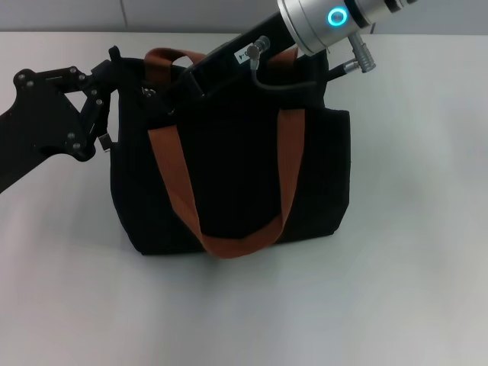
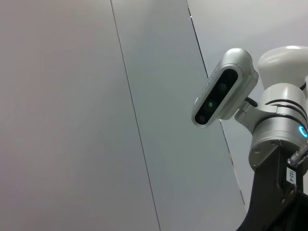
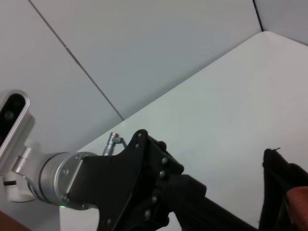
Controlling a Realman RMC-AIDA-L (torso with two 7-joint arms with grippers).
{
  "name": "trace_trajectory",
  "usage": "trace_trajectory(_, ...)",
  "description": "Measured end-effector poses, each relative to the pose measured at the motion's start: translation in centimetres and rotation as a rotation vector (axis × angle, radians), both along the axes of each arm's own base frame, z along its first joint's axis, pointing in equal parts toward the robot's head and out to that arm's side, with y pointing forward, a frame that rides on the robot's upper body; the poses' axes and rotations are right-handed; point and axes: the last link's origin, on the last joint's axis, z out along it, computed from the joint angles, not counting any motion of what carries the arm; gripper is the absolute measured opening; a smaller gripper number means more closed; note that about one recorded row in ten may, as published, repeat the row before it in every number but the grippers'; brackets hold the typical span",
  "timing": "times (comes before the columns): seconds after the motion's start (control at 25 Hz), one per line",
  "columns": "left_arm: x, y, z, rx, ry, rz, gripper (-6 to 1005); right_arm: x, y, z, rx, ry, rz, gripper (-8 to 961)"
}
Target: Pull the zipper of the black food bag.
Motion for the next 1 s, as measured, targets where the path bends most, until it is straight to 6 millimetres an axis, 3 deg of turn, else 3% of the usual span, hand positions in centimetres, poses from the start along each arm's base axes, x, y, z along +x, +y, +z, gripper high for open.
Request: trace_trajectory(1.0, -0.06, 0.04, -0.04, 0.0, 0.001, 0.005, 23, -0.18, -0.59, 0.6, -0.025, 0.008, 0.0, 259)
